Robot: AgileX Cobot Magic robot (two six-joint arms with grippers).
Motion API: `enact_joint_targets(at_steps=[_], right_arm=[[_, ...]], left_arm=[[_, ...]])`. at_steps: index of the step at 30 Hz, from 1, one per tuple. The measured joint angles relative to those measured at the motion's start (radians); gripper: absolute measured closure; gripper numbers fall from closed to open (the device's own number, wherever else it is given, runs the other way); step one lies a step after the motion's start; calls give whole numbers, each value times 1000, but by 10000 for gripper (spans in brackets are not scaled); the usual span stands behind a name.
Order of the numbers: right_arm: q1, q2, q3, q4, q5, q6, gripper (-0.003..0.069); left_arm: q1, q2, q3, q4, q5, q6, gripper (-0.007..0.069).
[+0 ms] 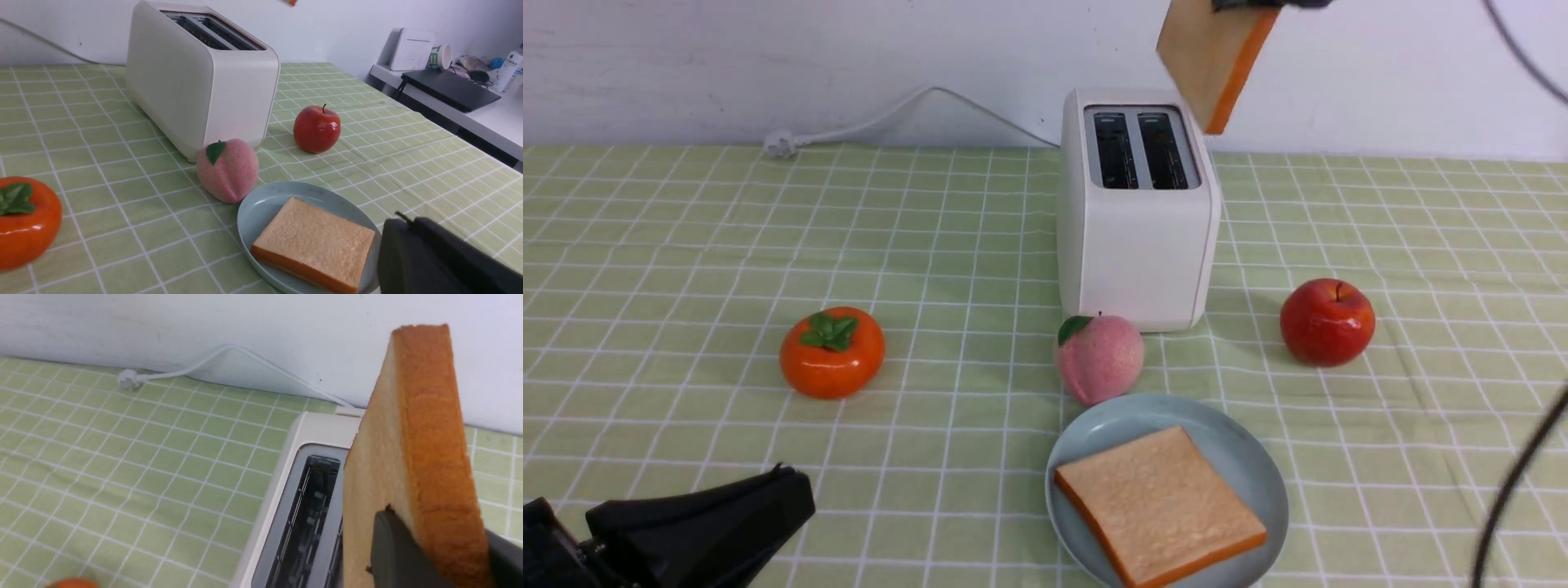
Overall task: Take toasted bread from bread machine on green coffee tablecloth place on plate.
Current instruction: 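Grasp the toast slice in the toaster and pull it up out of the slot with the right gripper, then place the held slice of bread on top of the slice on the plate with the right gripper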
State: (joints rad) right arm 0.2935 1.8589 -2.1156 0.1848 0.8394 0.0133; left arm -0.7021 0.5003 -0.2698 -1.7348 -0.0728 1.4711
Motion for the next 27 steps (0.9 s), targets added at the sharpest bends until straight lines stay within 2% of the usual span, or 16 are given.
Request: enact_joint_targets(at_steps=[2, 6, 7, 8, 10, 13, 14, 15, 16, 19, 23, 27], right_arm=[[0, -87, -2, -6, 170, -60, 545], [0, -167, 46, -9, 306, -100, 545], [0, -224, 128, -9, 341, -114, 545], [0, -230, 140, -9, 341, -116, 545], [0, -324, 313, -3, 318, -120, 545], [0, -434, 561, 59, 209, -120, 545], [0, -469, 660, 113, 157, -120, 545], [0, -469, 676, 122, 149, -120, 545], [0, -483, 747, 171, 110, -131, 545], [0, -475, 930, 389, 33, -277, 545], [0, -416, 1040, 715, 4, -548, 545], [0, -338, 1063, 871, -20, -666, 545]], left_arm=[[0, 0, 0, 0, 0, 0, 638], [0, 0, 0, 0, 0, 0, 638], [0, 0, 0, 0, 0, 0, 638], [0, 0, 0, 0, 0, 0, 638], [0, 0, 0, 0, 0, 0, 638], [0, 0, 0, 0, 3, 0, 638], [0, 0, 0, 0, 6, 0, 638], [0, 0, 0, 0, 7, 0, 638], [0, 0, 0, 0, 8, 0, 638], [0, 0, 0, 0, 11, 0, 638], [0, 0, 0, 0, 11, 0, 638], [0, 0, 0, 0, 12, 0, 638]])
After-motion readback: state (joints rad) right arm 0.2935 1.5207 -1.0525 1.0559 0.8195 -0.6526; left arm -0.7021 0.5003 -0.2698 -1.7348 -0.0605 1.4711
